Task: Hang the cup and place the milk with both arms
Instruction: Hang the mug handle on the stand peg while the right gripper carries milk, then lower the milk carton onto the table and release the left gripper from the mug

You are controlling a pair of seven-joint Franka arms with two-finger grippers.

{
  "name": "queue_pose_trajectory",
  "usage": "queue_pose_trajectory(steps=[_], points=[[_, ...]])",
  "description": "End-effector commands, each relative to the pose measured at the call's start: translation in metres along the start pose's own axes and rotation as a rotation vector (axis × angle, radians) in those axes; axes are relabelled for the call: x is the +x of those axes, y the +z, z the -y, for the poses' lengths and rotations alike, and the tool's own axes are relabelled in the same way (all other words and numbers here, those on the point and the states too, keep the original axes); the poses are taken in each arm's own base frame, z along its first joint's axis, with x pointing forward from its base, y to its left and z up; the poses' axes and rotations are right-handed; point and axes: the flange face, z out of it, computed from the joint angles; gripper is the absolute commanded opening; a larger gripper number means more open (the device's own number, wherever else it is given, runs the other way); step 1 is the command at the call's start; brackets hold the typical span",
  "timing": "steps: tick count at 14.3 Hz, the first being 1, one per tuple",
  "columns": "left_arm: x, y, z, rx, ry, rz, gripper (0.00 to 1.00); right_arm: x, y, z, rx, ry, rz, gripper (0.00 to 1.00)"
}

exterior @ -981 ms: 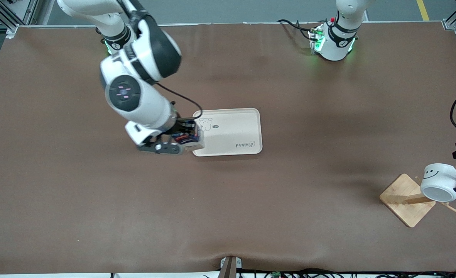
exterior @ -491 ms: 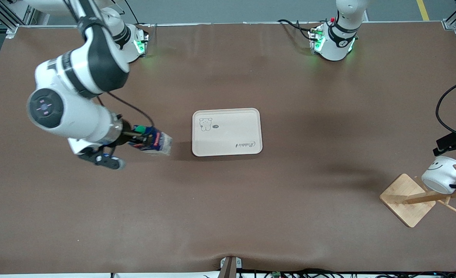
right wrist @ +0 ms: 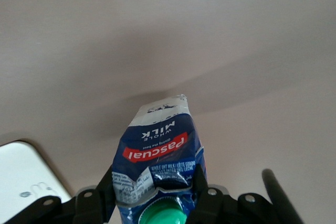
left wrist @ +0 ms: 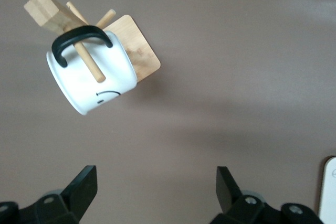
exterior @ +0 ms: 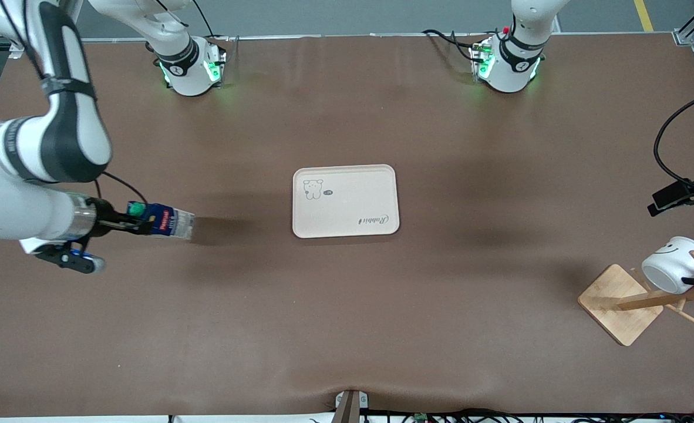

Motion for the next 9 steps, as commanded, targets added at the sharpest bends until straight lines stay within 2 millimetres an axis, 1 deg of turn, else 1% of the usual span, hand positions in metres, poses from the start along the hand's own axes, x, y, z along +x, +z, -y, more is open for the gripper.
queue_pose_trajectory(steps=[1, 3, 4, 6, 7, 8, 9], points=[[-0.011, -0.016, -0.018, 0.019, -0.039, 0.002, 1.00, -0.010, 0.008, -0.023, -0.022, -0.011, -0.016, 0.00], [-0.012, -0.025, -0.023, 0.024, -0.028, -0.016, 1.00, -0.009, 0.019, -0.041, -0.023, -0.043, -0.031, 0.00], [-0.010, -0.037, -0.023, 0.022, -0.027, -0.039, 1.00, -0.005, 0.026, -0.061, -0.015, -0.047, -0.033, 0.00], [-0.012, -0.045, -0.027, 0.020, -0.018, -0.027, 1.00, 0.000, 0.038, -0.080, -0.010, -0.085, -0.036, 0.00], [-0.013, -0.048, -0.026, 0.022, -0.020, -0.023, 1.00, 0.003, 0.040, -0.092, -0.005, -0.106, -0.042, 0.00], [-0.013, -0.049, -0.027, 0.021, -0.019, -0.018, 1.00, 0.006, 0.044, -0.098, -0.003, -0.105, -0.044, 0.00], [-0.013, -0.050, -0.027, 0.022, -0.018, -0.020, 1.00, 0.007, 0.047, -0.099, -0.003, -0.103, -0.047, 0.00]])
